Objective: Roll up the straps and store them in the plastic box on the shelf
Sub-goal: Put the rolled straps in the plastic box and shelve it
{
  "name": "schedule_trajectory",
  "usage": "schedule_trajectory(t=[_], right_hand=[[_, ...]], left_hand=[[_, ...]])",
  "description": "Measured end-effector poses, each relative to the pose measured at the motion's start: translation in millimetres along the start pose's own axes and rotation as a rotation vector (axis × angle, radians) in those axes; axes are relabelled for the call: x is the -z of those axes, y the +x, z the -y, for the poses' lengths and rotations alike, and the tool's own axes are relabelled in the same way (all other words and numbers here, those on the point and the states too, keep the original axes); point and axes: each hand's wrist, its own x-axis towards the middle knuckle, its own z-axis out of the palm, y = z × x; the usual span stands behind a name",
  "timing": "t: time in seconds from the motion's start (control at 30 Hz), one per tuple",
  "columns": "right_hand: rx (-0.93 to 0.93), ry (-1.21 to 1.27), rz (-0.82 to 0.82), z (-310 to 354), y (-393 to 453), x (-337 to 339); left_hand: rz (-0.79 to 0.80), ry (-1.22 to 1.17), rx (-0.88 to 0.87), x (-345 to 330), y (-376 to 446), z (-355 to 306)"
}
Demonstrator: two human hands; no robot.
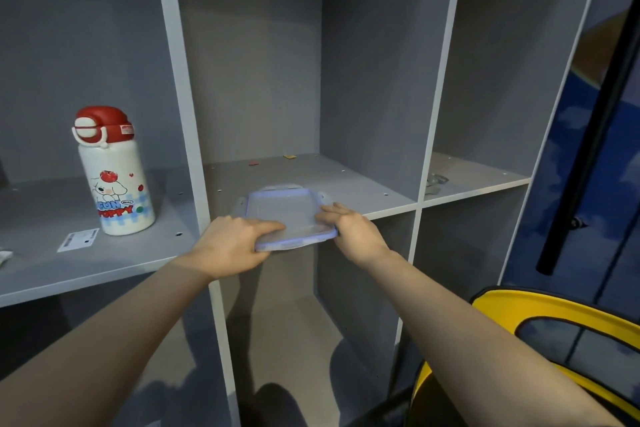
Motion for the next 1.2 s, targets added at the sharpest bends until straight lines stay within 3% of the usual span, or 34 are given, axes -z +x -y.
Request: schedule_trajectory(t=[0.2,0.47,0.73,0.9,1.2], right_hand=[[-0.019,0.062,-0.165,-19,-32,25],[-0.100,0.002,-0.301,-47,-78,71],[-0.239,0.313,-0.654,-75,-144,128],[-0.377,0.410,-0.790,-108,-201,143],[-0.701,0.459,-0.770,-174,-313,127]], left_hand=[[-0.172,-0.601,0.061,-6,11,0],[-0.299,-0.860,0.075,-3,42,-46],[-0.369,-1.293,0.002,27,71,-140],[-0.233,-1.419,-0.087,31,79,-218],[0.179,-1.574,-0.211,-10,76,-344]])
